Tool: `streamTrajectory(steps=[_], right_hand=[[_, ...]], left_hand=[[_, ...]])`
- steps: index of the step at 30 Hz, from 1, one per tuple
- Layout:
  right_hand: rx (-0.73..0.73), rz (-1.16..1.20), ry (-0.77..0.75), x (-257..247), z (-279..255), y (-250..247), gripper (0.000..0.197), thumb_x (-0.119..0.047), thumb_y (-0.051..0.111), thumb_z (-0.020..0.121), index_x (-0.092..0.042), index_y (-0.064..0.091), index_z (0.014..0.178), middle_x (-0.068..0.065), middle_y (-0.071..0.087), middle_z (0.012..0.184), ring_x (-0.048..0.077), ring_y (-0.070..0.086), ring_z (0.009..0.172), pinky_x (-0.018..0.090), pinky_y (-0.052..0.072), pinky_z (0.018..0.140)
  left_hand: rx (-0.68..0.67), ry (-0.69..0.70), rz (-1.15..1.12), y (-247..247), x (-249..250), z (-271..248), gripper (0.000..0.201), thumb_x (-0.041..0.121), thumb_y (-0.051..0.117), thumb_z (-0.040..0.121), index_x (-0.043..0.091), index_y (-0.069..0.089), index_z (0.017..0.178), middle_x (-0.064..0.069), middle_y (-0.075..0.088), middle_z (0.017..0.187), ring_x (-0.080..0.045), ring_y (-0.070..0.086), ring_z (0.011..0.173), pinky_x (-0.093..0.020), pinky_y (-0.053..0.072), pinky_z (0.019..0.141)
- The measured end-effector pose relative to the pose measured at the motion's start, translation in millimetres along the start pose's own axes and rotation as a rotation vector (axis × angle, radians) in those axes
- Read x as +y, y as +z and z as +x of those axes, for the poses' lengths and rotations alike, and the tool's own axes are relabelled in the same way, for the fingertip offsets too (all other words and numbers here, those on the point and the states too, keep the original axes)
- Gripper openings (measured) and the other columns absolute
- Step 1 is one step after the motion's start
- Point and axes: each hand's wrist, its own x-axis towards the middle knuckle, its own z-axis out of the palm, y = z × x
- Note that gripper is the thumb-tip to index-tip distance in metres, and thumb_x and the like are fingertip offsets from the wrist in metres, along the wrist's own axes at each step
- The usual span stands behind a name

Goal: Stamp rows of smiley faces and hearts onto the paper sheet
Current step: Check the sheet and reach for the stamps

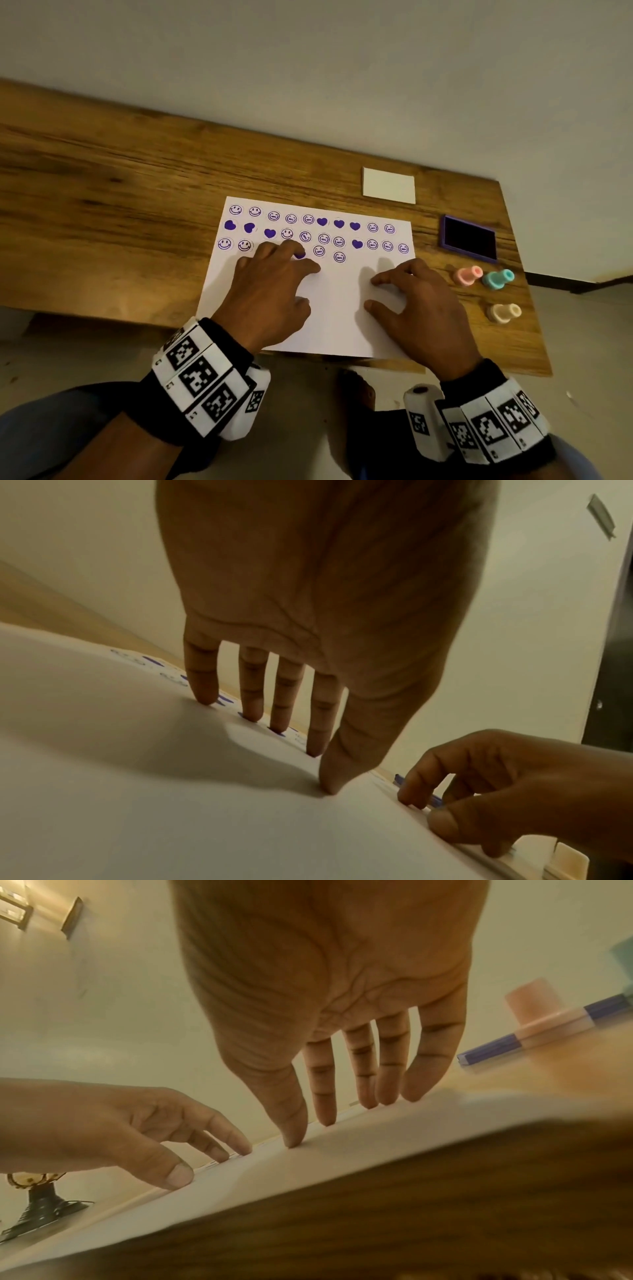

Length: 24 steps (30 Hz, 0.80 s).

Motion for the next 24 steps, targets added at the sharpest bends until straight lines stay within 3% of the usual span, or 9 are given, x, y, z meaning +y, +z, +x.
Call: streamTrajectory(steps=[15,20,24], right_hand=[[0.004,-0.003,-0.012,-1.7,1.4,1.8,0.037,-0.045,0.068,0.086,-0.03,0.068,0.12,-0.004,0.057,0.119,0.018,0.054,0.108,0.026,0.041,0.074],[0.059,0.034,-0.026,-0.5,2.2,-0.1,0.038,-0.044,0.069,0.086,-0.028,0.068,0.121,-0.005,0.061,0.116,0.015,0.056,0.105,0.026,0.044,0.074],[0.136,0.129,-0.019,0.3,2.4,-6.9,0.033,-0.041,0.07,0.087,-0.028,0.07,0.117,-0.007,0.066,0.111,0.011,0.061,0.093,0.027,0.05,0.07]], left_hand=[[0.012,-0.007,-0.034,-0.4,-1.4,-0.7,0.052,0.036,0.06,0.088,0.038,0.045,0.138,0.012,0.032,0.148,-0.016,0.027,0.136,-0.039,0.027,0.109],[0.04,0.01,-0.051,-0.5,-1.1,0.9,0.051,0.034,0.06,0.088,0.035,0.046,0.137,0.011,0.034,0.148,-0.016,0.029,0.135,-0.039,0.028,0.108],[0.074,0.045,-0.101,1.2,-0.2,2.8,0.05,0.034,0.063,0.087,0.031,0.051,0.135,0.007,0.04,0.147,-0.016,0.035,0.135,-0.033,0.026,0.111]])
